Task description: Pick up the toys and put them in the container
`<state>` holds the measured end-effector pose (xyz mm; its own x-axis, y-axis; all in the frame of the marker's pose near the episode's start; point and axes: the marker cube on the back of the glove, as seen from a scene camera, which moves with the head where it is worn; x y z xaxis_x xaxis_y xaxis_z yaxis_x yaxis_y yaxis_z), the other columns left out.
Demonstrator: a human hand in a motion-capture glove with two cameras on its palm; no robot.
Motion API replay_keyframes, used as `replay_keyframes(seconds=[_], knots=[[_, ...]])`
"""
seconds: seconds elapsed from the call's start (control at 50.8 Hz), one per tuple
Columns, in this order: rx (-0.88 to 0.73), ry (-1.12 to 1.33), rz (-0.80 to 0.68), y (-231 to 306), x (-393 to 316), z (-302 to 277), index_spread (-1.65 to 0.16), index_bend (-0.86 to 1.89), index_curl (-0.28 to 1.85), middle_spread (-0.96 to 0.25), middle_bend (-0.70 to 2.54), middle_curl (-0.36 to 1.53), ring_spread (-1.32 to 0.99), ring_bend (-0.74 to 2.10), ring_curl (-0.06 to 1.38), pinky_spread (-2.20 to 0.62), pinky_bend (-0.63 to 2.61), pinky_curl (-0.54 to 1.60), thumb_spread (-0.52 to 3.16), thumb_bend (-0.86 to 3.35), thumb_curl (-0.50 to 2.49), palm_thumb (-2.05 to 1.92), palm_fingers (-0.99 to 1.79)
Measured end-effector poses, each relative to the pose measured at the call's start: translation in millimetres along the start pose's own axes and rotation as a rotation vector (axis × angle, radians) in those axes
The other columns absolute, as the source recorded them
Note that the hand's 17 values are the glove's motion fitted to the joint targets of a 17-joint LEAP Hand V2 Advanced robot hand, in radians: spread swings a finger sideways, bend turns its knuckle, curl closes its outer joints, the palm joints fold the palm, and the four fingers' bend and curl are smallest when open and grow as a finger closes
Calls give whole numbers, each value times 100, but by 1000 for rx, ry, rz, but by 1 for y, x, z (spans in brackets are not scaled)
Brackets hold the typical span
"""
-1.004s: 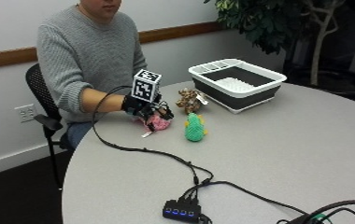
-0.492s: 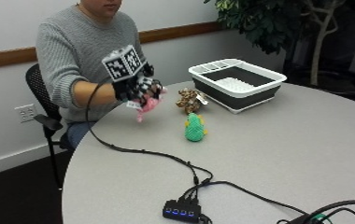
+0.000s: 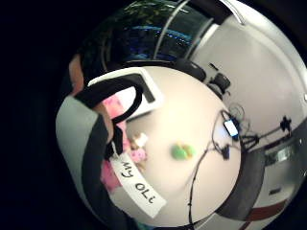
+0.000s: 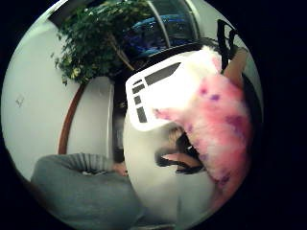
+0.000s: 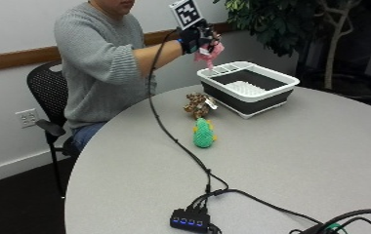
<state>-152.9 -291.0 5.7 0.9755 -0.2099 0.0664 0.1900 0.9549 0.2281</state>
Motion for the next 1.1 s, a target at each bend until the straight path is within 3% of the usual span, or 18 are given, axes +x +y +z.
replay_keyframes(seconds=[0.177, 0.256, 0.315, 0.335, 0.374, 0.394, 0.473, 0.571, 0.709, 0.807, 0.965, 1.103], knots=[[-74, 78, -41, -56, -30, 48, -39, 40, 69, -24, 72, 58, -65, 78, 39, -34, 110, 47, 87, 11, 75, 57, 90], [-189, 203, 8, -68, -20, 71, -39, 40, 71, -25, 72, 60, -65, 78, 41, -33, 110, 48, 87, 8, 76, 54, 83], [-306, 236, 5, -61, -4, 83, -39, 34, 72, -25, 57, 56, -60, 72, 42, -30, 109, 49, 103, -4, 67, 33, 38], [-321, 244, 18, -58, 1, 85, -39, 32, 72, -23, 41, 52, -54, 66, 41, -27, 113, 51, 104, -10, 63, 23, 7], [-326, 221, 17, -53, 6, 87, -37, 24, 71, -20, 30, 49, -43, 55, 41, -19, 117, 53, 102, -16, 57, 6, -29], [-325, 191, -6, -50, 6, 88, -37, 19, 68, -18, 26, 47, -38, 47, 38, -16, 116, 51, 101, -16, 55, 0, -36], [-325, 127, -65, -40, 10, 87, -37, 11, 56, -15, 17, 42, -26, 28, 29, -8, 109, 44, 100, -11, 50, -8, -30], [-330, 106, -20, -30, 20, 80, -36, 11, 50, -13, 14, 39, -17, 20, 25, -2, 104, 40, 101, -9, 44, -10, -23], [-354, 284, 80, -2, 68, 62, -35, 12, 44, -13, 14, 35, -12, 24, 27, 2, 98, 38, 106, -7, 38, -8, -13], [-353, 279, 115, 27, 108, 40, -35, 10, 40, -14, 15, 34, -14, 37, 30, 2, 97, 37, 110, -6, 35, -7, -4], [-350, 235, 351, 70, 199, 1, -36, 5, 29, -19, 33, 39, -26, 73, 39, -1, 93, 34, 117, -4, 32, -4, 23], [-392, 228, 442, 90, 239, 8, -36, 9, 25, -20, 41, 42, -31, 85, 45, -4, 96, 35, 121, -3, 31, -3, 22]])
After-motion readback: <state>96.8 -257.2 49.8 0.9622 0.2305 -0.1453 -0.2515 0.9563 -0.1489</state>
